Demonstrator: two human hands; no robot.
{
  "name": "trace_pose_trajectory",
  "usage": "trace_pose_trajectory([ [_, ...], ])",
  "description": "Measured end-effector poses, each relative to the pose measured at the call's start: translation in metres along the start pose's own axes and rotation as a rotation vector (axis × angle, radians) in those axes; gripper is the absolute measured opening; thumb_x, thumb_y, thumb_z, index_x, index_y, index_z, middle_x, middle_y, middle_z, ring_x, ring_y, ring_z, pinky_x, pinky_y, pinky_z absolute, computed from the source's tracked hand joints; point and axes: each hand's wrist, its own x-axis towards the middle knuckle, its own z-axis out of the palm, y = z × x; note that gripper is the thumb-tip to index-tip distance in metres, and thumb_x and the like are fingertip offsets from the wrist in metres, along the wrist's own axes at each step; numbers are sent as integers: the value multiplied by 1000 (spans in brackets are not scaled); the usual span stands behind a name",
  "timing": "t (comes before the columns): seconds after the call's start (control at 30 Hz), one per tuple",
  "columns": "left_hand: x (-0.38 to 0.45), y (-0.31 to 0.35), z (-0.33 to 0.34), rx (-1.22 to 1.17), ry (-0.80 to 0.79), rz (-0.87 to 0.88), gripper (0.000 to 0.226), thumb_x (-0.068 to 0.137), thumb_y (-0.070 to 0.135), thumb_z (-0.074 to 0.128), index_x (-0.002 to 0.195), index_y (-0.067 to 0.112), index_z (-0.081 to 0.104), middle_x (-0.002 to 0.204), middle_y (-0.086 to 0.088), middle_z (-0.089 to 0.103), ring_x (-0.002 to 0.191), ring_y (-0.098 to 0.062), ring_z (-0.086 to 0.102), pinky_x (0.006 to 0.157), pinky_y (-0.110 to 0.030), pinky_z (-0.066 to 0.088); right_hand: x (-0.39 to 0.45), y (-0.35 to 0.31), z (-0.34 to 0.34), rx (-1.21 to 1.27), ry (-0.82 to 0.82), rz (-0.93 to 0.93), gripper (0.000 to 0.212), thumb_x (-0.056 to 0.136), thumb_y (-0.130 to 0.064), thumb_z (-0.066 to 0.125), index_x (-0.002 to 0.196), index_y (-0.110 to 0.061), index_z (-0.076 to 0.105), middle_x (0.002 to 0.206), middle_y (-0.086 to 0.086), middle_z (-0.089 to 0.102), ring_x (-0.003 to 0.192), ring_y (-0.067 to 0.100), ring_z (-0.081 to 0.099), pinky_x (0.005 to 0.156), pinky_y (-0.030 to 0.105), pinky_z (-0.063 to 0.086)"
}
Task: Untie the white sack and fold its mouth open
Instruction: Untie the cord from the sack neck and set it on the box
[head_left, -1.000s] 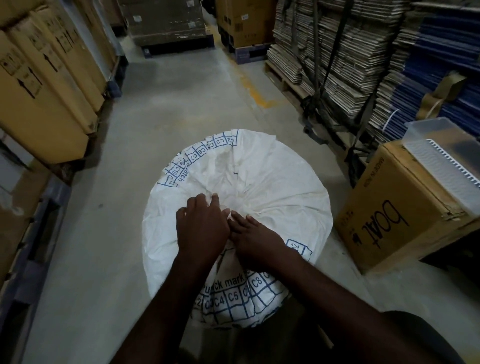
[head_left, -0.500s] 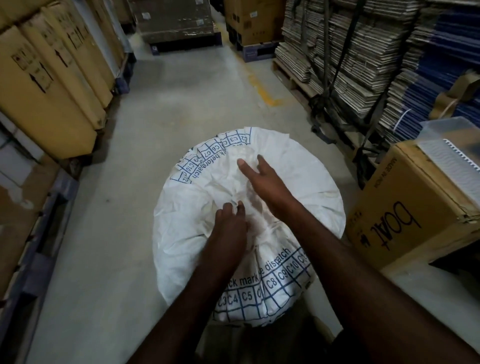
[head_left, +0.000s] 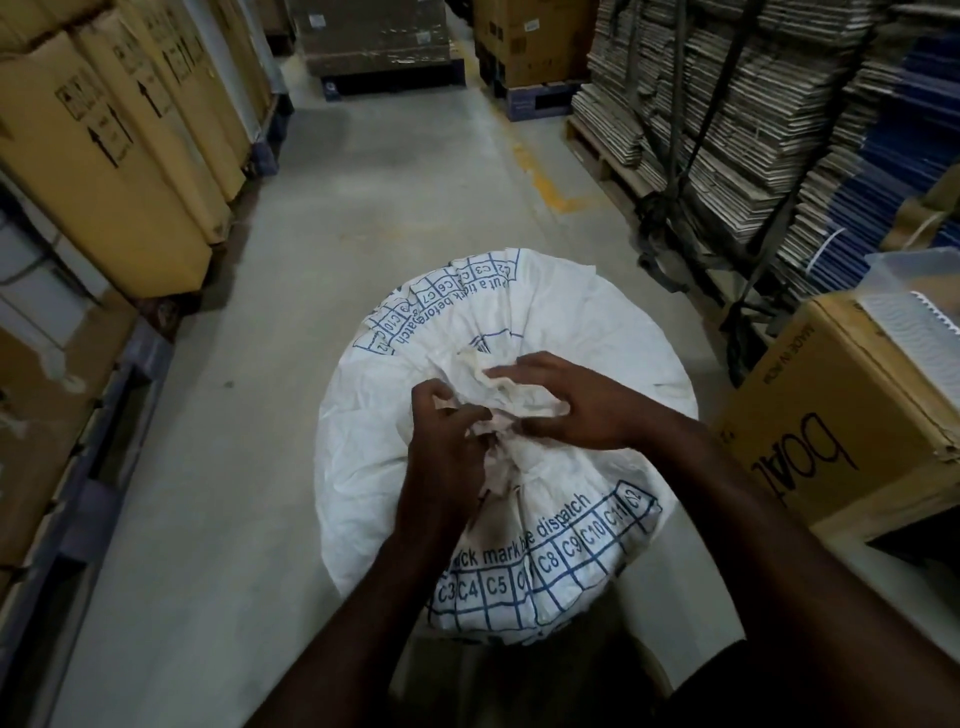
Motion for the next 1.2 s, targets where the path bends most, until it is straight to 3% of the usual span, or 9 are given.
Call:
trace_pose_trajectory([
  [0.17, 3, -2, 4, -30, 105, 36, 19, 83, 7, 90, 95, 12, 76, 129, -3, 48, 110, -8, 64, 83, -29, 62, -15, 30, -3, -264, -182, 187, 71, 99, -39, 71, 157, -56, 34, 173, -20, 15, 157, 12, 2, 128, 41, 18],
  [0.3, 16, 13, -3, 63, 179, -67, 79, 70, 26, 100, 133, 11, 53, 148, -6, 39, 133, -17, 48, 108, -34, 51, -18, 27, -4, -407, -236, 302, 62, 102, -54, 61, 158, -56, 34, 176, -18, -9, 163, 37, 0, 129, 53, 23],
  [0.43, 31, 7, -14, 82, -138, -434, 130, 75, 56, 92, 171, 23, 10, 175, -8, 25, 159, -27, 30, 123, -37, 30, -17, 15, -2, -543, -231, 291, 60, 106, -54, 52, 161, -55, 27, 176, -10, -20, 162, 43, -5, 129, 57, 18],
  [0.63, 26, 23, 20, 29, -112, -283, 69, 95, 14, 76, 159, 17, 49, 150, -10, 63, 137, -22, 61, 104, -13, 38, -14, 2, 7, -608, -192, 292, 64, 107, -46, 50, 166, -41, 25, 177, -2, -15, 163, 41, -5, 128, 56, 17],
  [0.7, 19, 25, 40, 85, -146, -160, 66, 98, -1, 62, 160, 17, 47, 157, -8, 57, 144, -21, 56, 118, -24, 41, -11, 0, 6, -573, -192, 314, 64, 102, -39, 60, 162, -33, 39, 177, 4, 6, 163, 37, 4, 128, 53, 20],
  [0.8, 12, 24, 62, 248, -274, 11, 91, 85, -16, 48, 167, 20, 34, 173, -3, 34, 160, -20, 32, 131, -35, 28, -14, -7, -10, -458, -153, 370, 38, 96, -28, 69, 132, -15, 70, 145, 12, 55, 140, 34, 50, 110, 38, 42],
  [0.97, 7, 28, 71, 469, -268, 120, 83, 81, 7, 18, 157, 9, 51, 162, -13, 51, 149, -30, 50, 119, -41, 45, -18, -12, -33, -316, 472, 433, 24, 91, -33, 62, 87, -17, 81, 93, 5, 79, 94, 30, 75, 76, 33, 55],
  [1.07, 4, 24, 75, 551, -335, 187, 73, 84, 8, 26, 147, 7, 62, 151, -15, 62, 138, -31, 62, 111, -41, 52, -8, -25, -29, -216, 683, 239, 35, 97, -19, 63, 130, -26, 74, 141, 1, 70, 130, 23, 64, 107, 37, 51],
  [1.2, -4, 38, 79, 614, -567, 121, 55, 89, 16, 40, 130, 1, 73, 132, -17, 74, 125, -27, 70, 110, -35, 52, 14, -28, 0, -316, 140, 120, 53, 108, -21, 48, 158, -37, 48, 176, 3, 21, 160, 33, 22, 128, 53, 19],
])
